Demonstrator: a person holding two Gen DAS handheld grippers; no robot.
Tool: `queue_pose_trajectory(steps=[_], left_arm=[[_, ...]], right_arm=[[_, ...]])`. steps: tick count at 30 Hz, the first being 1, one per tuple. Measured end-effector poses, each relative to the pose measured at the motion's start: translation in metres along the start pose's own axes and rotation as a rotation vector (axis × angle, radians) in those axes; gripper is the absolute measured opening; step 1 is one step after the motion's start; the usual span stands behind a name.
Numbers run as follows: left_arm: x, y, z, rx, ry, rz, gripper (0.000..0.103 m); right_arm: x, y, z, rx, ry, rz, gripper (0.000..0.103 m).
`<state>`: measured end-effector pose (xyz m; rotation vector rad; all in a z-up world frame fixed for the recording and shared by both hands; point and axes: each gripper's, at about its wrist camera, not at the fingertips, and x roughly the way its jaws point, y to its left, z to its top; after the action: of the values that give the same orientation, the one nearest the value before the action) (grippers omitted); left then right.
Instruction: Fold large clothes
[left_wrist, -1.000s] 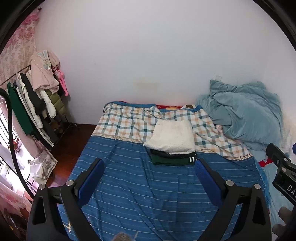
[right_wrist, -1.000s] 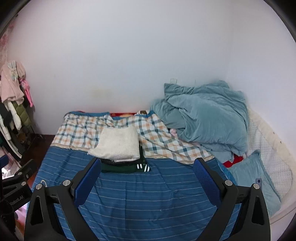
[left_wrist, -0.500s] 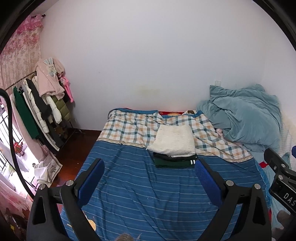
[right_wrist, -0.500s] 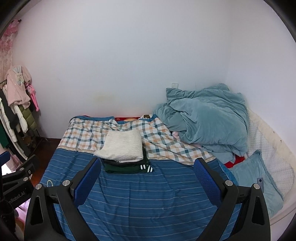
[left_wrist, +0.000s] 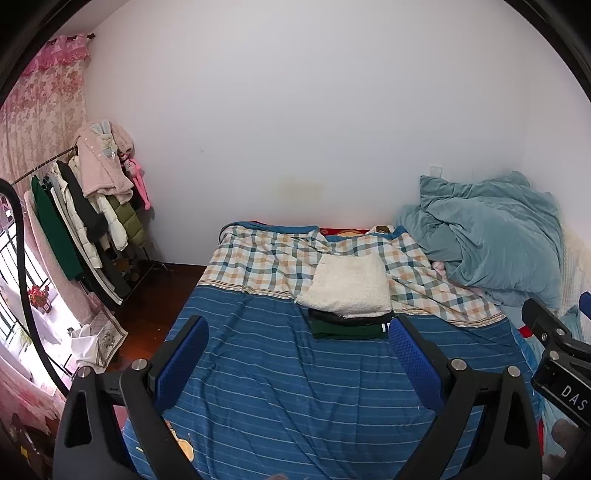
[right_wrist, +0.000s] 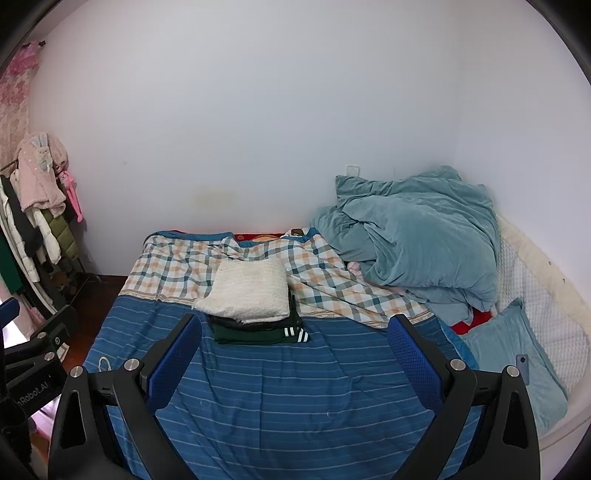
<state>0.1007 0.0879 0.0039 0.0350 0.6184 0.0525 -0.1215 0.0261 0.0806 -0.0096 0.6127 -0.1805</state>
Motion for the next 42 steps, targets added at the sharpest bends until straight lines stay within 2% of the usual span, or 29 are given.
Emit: queue_pose_trajectory(steps=[42], left_arm=[[0.014,0.006,0.014,0.014,0.009,-0.001,0.1]], right_arm=[[0.027,0.003,0.012,-0.018,0.005,-0.006,0.103]])
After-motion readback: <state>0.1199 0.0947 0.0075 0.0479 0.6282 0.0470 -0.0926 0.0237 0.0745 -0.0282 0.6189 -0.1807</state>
